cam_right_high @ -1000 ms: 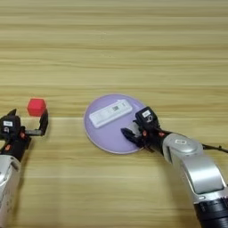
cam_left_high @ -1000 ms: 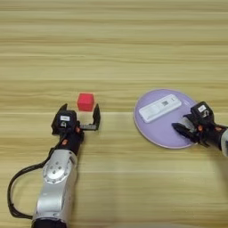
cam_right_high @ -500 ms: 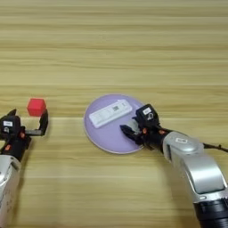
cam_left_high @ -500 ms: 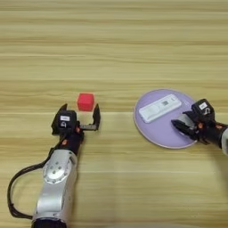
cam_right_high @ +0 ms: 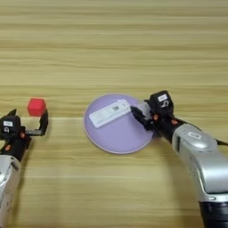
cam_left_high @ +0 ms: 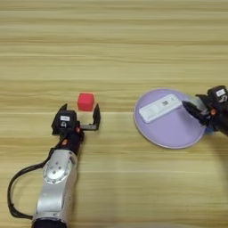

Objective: Move the objects on the table

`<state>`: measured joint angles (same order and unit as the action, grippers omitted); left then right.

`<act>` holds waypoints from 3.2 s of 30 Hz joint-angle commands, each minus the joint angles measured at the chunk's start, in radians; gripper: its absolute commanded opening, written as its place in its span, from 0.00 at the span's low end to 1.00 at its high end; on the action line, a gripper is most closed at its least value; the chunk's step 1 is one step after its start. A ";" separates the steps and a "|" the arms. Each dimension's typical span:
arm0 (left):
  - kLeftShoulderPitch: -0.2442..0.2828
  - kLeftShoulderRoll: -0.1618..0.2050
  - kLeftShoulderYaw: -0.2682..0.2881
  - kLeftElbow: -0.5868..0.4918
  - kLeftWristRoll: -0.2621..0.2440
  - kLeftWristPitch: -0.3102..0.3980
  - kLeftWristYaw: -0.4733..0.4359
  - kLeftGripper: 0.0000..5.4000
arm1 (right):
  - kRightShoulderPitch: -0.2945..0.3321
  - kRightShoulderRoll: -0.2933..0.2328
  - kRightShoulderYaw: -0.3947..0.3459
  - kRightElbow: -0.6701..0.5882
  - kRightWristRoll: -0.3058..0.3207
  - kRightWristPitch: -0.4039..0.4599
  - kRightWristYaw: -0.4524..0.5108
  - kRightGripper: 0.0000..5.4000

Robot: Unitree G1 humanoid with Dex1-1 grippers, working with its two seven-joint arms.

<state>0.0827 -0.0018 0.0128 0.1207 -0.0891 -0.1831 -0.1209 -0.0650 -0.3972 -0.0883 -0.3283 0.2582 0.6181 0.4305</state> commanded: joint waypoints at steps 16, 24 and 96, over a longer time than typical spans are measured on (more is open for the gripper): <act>-0.005 -0.005 0.004 0.012 -0.001 -0.006 0.001 1.00 | 0.046 -0.046 -0.218 0.152 -0.004 -0.109 -0.046 0.46; -0.012 -0.003 0.007 0.016 -0.001 -0.006 0.001 1.00 | 0.026 -0.036 -0.182 0.280 -0.019 -0.158 -0.043 0.46; -0.010 -0.010 0.006 0.016 0.002 -0.009 0.004 1.00 | 0.030 0.035 0.260 0.112 -0.202 -0.257 -0.008 0.99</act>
<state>0.0682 -0.0118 0.0208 0.1379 -0.0885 -0.1925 -0.1205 -0.0377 -0.3651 0.1539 -0.2025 0.0669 0.3607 0.4168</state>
